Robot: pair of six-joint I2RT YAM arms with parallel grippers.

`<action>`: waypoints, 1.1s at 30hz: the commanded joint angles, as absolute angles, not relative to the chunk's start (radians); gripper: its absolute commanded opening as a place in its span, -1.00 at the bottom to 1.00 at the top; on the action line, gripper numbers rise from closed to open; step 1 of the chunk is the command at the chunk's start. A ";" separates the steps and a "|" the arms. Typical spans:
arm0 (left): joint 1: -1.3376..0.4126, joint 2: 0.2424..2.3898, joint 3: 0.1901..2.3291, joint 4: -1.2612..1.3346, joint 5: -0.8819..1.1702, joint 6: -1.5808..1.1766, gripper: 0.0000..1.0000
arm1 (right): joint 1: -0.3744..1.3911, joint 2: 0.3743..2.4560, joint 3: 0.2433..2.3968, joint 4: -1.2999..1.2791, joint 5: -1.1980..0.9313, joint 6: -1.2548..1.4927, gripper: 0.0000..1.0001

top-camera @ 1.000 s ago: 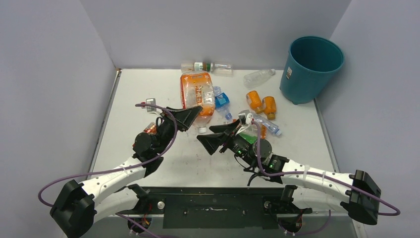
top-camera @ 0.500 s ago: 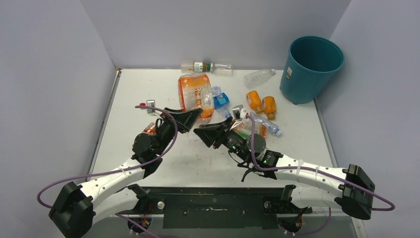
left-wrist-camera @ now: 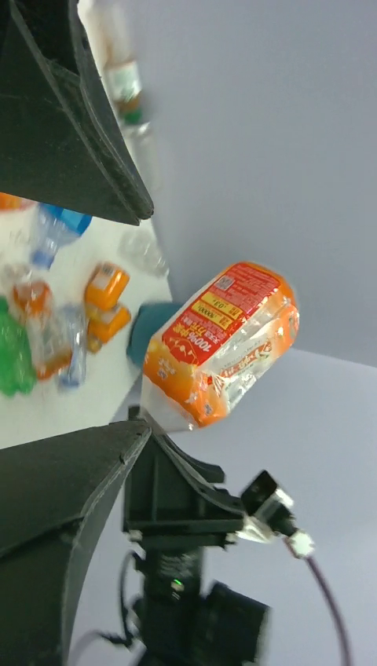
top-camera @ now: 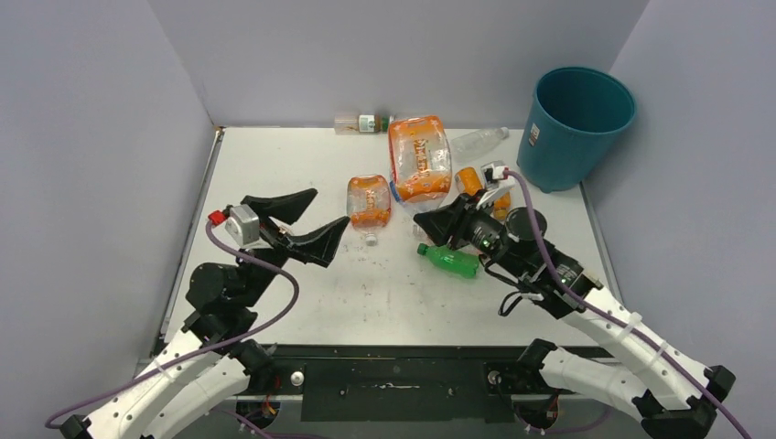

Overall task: Put the plastic bottles in the bin
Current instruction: Pick up the plastic bottle at the center of the board.

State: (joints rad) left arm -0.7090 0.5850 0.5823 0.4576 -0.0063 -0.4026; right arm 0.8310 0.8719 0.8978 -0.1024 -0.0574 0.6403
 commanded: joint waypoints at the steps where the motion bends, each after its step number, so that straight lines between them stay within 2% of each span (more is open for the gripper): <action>1: -0.761 0.597 0.714 0.127 0.101 0.208 0.92 | 0.788 0.904 1.095 -0.556 -0.164 0.599 -0.89; 3: -0.836 0.601 0.721 0.019 0.099 0.450 0.92 | 0.788 0.938 1.141 -0.633 -0.210 0.618 -0.90; 5: -0.947 0.606 0.698 0.002 -0.008 0.727 0.92 | 0.786 0.961 1.154 -0.648 -0.271 0.650 -0.90; 9: -1.156 0.669 0.636 0.122 -0.313 1.127 0.92 | 0.784 1.004 1.182 -0.666 -0.355 0.693 -0.90; 11: -1.166 0.699 0.613 0.197 -0.321 1.236 0.92 | 0.782 1.023 1.198 -0.682 -0.374 0.696 -0.90; 25: -1.159 0.821 0.653 0.135 -0.264 1.434 0.92 | 0.783 1.054 1.283 -0.810 -0.530 0.740 -0.90; 30: -1.168 0.870 0.651 0.220 -0.269 1.435 0.99 | 0.788 1.037 1.271 -0.802 -0.577 0.745 -0.89; 33: -1.177 0.917 0.643 0.287 -0.291 1.460 0.62 | 0.795 1.021 1.253 -0.782 -0.576 0.755 -0.89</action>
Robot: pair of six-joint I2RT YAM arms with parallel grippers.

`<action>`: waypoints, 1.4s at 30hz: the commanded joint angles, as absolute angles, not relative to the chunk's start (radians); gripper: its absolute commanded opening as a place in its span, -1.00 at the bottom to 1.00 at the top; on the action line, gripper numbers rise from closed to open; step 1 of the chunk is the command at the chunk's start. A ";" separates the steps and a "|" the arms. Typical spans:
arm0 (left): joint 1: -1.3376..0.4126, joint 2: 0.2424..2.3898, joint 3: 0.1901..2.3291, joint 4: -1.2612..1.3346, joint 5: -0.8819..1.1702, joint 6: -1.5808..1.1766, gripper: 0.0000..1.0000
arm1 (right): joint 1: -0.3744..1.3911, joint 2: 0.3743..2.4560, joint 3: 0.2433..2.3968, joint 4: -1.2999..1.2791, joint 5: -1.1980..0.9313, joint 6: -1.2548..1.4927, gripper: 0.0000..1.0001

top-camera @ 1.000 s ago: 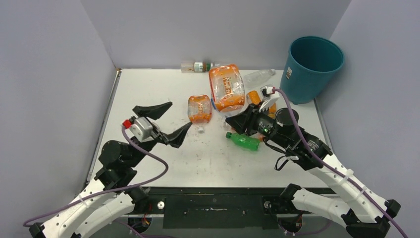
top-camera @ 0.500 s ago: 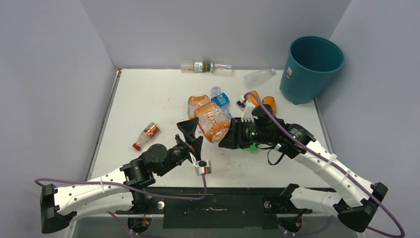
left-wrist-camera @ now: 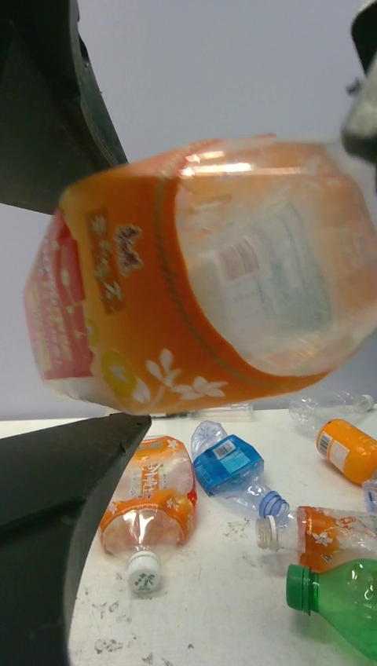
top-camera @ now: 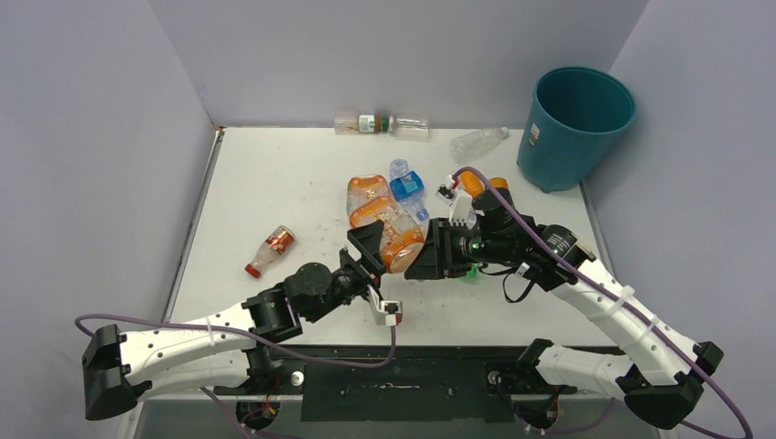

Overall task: Put the plastic bottles in the bin
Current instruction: Pick up the plastic bottle at the center of the board.

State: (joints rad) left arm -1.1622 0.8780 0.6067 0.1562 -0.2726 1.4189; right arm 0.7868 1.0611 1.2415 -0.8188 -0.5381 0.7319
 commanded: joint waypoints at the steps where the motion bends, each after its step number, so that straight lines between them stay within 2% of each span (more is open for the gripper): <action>1: -1.180 0.927 0.641 0.303 -0.295 1.462 0.50 | 0.797 1.016 1.248 -0.777 -0.575 0.757 -0.89; 3: -1.184 0.938 0.639 0.336 -0.298 1.457 0.21 | 0.800 1.003 1.244 -0.768 -0.570 0.764 -0.89; 5: -1.184 0.945 0.638 0.360 -0.303 1.451 0.01 | 0.801 0.996 1.242 -0.768 -0.565 0.767 -0.89; 8: -1.184 0.949 0.639 0.377 -0.308 1.436 -0.01 | 0.802 0.990 1.245 -0.784 -0.547 0.755 -0.88; 9: -1.184 0.949 0.638 0.386 -0.312 1.428 -0.02 | 0.803 0.991 1.255 -0.798 -0.534 0.742 -0.49; 11: -1.184 0.943 0.635 0.407 -0.316 1.387 -0.02 | 0.808 0.997 1.291 -0.839 -0.501 0.704 0.42; 12: -1.184 0.939 0.634 0.414 -0.318 1.353 -0.02 | 0.813 1.001 1.315 -0.862 -0.467 0.686 0.76; 13: -1.184 0.933 0.634 0.416 -0.323 1.319 -0.02 | 0.817 1.002 1.338 -0.879 -0.433 0.671 0.95; 15: -1.184 0.919 0.628 0.400 -0.324 1.234 -0.05 | 0.821 0.996 1.376 -0.885 -0.355 0.645 0.80; 20: -1.182 0.876 0.665 0.215 -0.292 0.936 -0.16 | 0.821 0.934 1.363 -0.753 -0.124 0.579 0.79; 25: -1.163 0.858 0.789 0.018 -0.197 0.557 -0.17 | 0.820 0.793 1.145 -0.398 0.175 0.545 0.79; 27: -1.121 0.859 0.859 -0.088 -0.130 0.394 -0.17 | 0.819 0.748 1.068 -0.279 0.211 0.509 0.79; 30: -1.014 0.842 0.904 -0.162 0.045 0.201 -0.17 | 0.819 0.709 0.995 -0.154 0.193 0.460 0.79; 36: -0.770 0.771 0.818 -0.027 0.436 -0.173 -0.18 | 0.820 0.720 0.900 0.015 -0.026 0.384 0.79; 38: -0.733 0.786 0.795 0.058 0.535 -0.255 -0.19 | 0.822 0.749 0.908 0.041 -0.088 0.367 0.79; 42: -0.724 0.870 0.826 0.051 0.617 -0.288 -0.24 | 0.834 0.832 0.973 0.030 -0.141 0.340 0.79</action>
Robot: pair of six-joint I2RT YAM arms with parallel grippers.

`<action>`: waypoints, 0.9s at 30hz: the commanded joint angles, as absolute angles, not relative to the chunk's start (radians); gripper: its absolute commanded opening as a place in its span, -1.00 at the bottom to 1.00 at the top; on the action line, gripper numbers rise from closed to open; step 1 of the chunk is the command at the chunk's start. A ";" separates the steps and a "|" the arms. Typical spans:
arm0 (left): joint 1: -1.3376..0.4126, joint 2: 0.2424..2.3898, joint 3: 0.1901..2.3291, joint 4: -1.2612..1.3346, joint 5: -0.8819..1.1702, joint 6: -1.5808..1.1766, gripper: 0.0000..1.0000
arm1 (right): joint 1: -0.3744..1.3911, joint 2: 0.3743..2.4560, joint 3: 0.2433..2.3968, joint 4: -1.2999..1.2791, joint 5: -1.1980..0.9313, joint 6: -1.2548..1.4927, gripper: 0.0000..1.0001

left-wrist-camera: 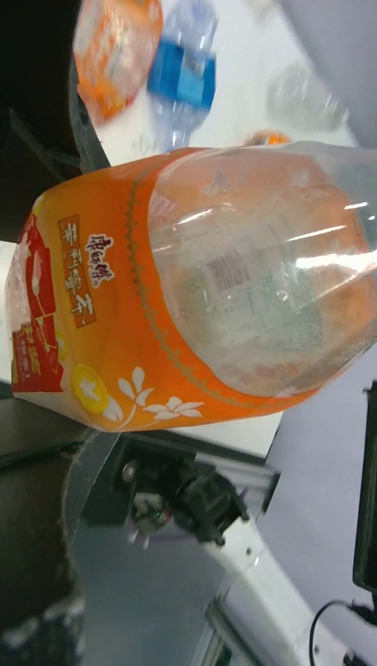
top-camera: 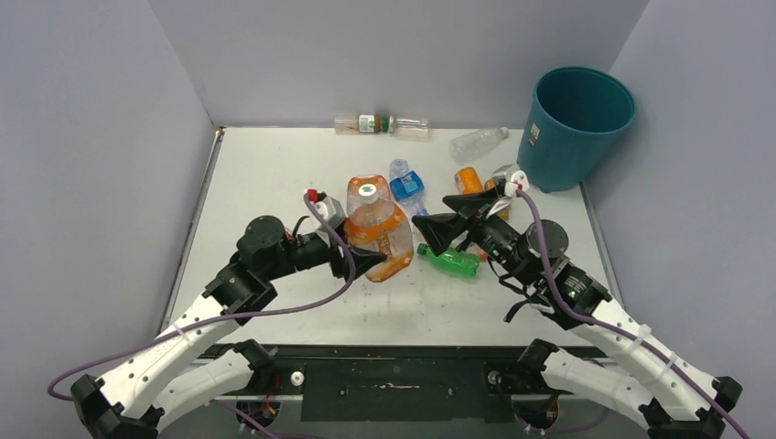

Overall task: Put the plastic bottles in the bin
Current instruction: Pick up the plastic bottle at the center of the board.

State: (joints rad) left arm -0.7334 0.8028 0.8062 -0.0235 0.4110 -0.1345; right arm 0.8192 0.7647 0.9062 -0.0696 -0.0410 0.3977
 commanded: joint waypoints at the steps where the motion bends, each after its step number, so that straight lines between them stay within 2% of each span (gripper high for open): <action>1: -0.724 0.880 0.825 0.050 0.624 -0.290 -0.25 | 0.842 0.855 0.992 0.025 -0.140 0.331 0.80; 7: -0.725 0.873 0.792 0.075 0.633 -0.290 -0.26 | 0.911 0.971 1.050 0.041 -0.078 0.302 0.82; 12: -0.728 0.865 0.780 0.067 0.619 -0.263 -0.28 | 0.918 1.017 1.077 0.083 -0.109 0.319 0.87; 17: -0.744 0.857 0.768 0.054 0.590 -0.221 -0.29 | 0.918 1.091 1.192 -0.030 -0.131 0.320 0.93; 23: -0.761 0.842 0.755 0.036 0.529 -0.167 -0.34 | 0.920 1.162 1.284 -0.199 -0.152 0.330 0.66; 27: -0.762 0.836 0.753 0.034 0.519 -0.165 -0.34 | 0.922 1.183 1.313 -0.274 -0.160 0.326 0.40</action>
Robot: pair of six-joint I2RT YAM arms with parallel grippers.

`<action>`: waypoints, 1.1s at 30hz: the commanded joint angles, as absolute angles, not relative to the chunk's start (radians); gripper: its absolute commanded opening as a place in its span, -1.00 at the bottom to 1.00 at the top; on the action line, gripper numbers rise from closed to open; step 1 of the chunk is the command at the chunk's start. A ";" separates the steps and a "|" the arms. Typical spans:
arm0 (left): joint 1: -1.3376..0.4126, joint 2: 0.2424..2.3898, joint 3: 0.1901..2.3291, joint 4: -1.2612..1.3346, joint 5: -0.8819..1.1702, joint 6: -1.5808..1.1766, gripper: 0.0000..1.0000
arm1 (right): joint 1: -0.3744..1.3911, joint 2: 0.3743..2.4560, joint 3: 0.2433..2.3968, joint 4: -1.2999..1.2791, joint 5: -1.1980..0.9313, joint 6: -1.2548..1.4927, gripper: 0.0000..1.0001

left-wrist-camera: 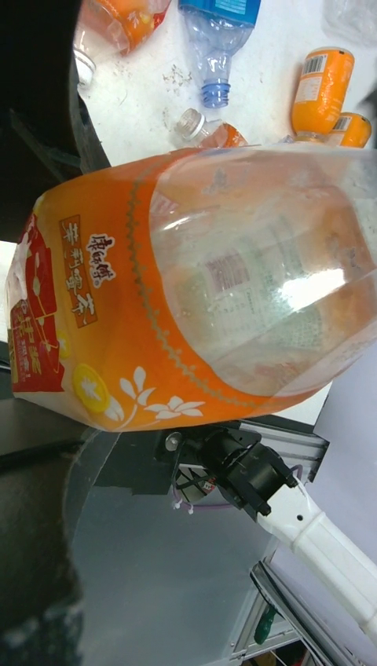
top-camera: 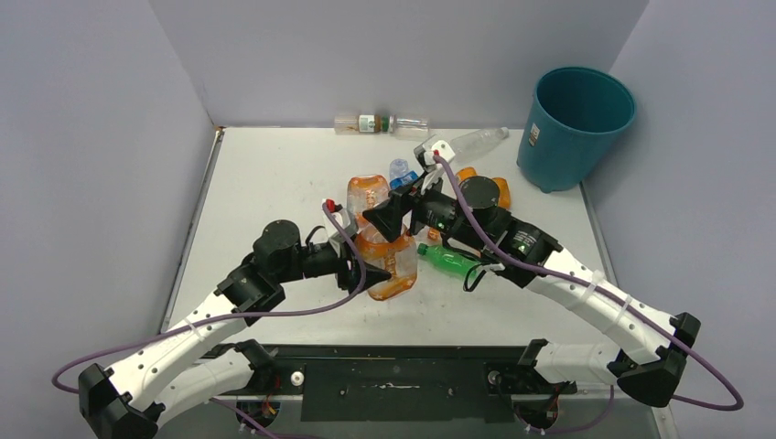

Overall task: Put the plastic bottles in the bin
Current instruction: Pick up the plastic bottle at the center of the board, then place the plastic bottle in the trash bin.

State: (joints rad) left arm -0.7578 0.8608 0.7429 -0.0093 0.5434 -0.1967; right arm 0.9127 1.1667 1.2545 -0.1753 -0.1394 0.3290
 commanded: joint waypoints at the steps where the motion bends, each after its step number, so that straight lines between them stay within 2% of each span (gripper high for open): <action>1: -0.761 0.837 0.752 0.034 0.519 -0.164 -0.34 | 0.925 1.183 1.317 -0.290 -0.162 0.322 0.38; 7: -0.761 0.833 0.752 0.036 0.512 -0.165 -0.33 | 0.936 1.181 1.336 -0.365 -0.143 0.305 0.23; 8: -0.762 0.833 0.750 0.038 0.512 -0.165 -0.33 | 0.938 1.181 1.335 -0.375 -0.136 0.303 0.11; 9: -0.761 0.834 0.749 0.039 0.512 -0.165 -0.32 | 0.938 1.181 1.333 -0.378 -0.129 0.301 -0.18; 10: -0.762 0.834 0.746 0.043 0.514 -0.162 -0.28 | 0.938 1.179 1.331 -0.370 -0.125 0.301 -0.35; 11: -0.761 0.834 0.743 0.046 0.515 -0.158 -0.16 | 0.939 1.180 1.333 -0.368 -0.124 0.300 -0.59; 12: -0.761 0.831 0.737 0.055 0.515 -0.157 0.11 | 0.939 1.182 1.337 -0.367 -0.119 0.302 -0.82; 13: -0.762 0.826 0.728 0.069 0.511 -0.158 0.46 | 0.939 1.183 1.342 -0.362 -0.109 0.306 -0.88; 14: -0.761 0.815 0.716 0.085 0.509 -0.159 0.97 | 0.939 1.184 1.344 -0.356 -0.105 0.308 -0.89; 17: -0.761 0.759 0.669 0.164 0.460 -0.172 0.92 | 0.937 1.186 1.384 -0.359 -0.027 0.305 -0.89; 22: -0.754 0.653 0.603 0.246 0.258 -0.176 0.92 | 0.897 1.182 1.456 -0.302 0.344 0.240 -0.89; 25: -0.741 0.600 0.572 0.281 0.155 -0.166 0.92 | 0.783 1.185 1.431 -0.111 0.558 0.236 -0.89; 29: -0.738 0.569 0.549 0.304 0.047 -0.159 0.92 | 0.521 1.258 1.410 0.146 0.682 0.329 -0.89; 33: -0.728 0.572 0.548 0.289 -0.040 -0.161 0.92 | 0.416 1.383 1.402 0.472 0.812 0.275 -0.89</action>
